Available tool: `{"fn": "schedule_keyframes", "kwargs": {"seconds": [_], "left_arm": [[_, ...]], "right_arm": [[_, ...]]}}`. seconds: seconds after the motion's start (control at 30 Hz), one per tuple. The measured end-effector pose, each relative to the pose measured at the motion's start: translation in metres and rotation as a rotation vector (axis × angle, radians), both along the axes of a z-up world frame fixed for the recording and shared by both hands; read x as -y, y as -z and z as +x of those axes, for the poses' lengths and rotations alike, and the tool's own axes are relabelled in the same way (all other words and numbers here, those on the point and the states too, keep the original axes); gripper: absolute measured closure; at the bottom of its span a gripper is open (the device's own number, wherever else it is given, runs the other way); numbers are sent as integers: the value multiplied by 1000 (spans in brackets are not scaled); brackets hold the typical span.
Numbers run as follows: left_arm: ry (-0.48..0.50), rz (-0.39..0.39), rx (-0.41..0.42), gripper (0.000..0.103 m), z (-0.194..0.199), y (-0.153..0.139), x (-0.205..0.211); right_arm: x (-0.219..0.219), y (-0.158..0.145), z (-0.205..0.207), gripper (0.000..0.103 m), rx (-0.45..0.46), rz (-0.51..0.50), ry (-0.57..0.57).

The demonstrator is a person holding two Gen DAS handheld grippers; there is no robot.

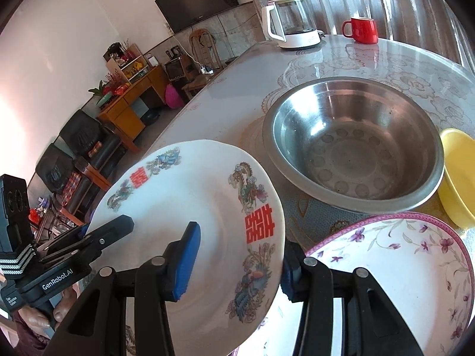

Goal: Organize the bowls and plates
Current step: 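Close both grippers on the red-character plate rim and lift it, then carry the red-character plate over and lower it onto the purple-floral plate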

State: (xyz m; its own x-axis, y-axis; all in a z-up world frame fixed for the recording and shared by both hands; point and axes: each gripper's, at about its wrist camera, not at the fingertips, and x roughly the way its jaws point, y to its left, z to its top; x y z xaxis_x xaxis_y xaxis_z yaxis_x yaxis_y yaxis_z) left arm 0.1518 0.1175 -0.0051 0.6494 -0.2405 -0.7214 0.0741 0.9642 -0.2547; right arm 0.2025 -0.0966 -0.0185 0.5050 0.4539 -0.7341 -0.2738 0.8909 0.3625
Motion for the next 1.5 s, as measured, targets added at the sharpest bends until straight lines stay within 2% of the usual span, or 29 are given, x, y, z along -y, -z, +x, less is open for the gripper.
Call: {"fn": "schedule_keyframes", "kwargs": {"seconds": [0.3, 0.53, 0.9, 1.17, 1.37, 1.5], "left_arm": [[48, -42, 35, 61, -34, -16, 28], [139, -70, 45, 61, -57, -26, 70], [243, -86, -61, 61, -56, -5, 145], [224, -106, -117, 61, -48, 5, 153], [212, -93, -96, 60, -47, 4, 147], [210, -112, -97, 60, -47, 3, 143]], "right_arm": [[35, -9, -38, 55, 15, 47, 44], [74, -13, -76, 54, 18, 81, 107], [150, -6, -107, 54, -5, 70, 282], [174, 3, -111, 54, -23, 66, 338], [171, 5, -113, 54, -8, 34, 330], [170, 4, -114, 54, -3, 17, 328]]}}
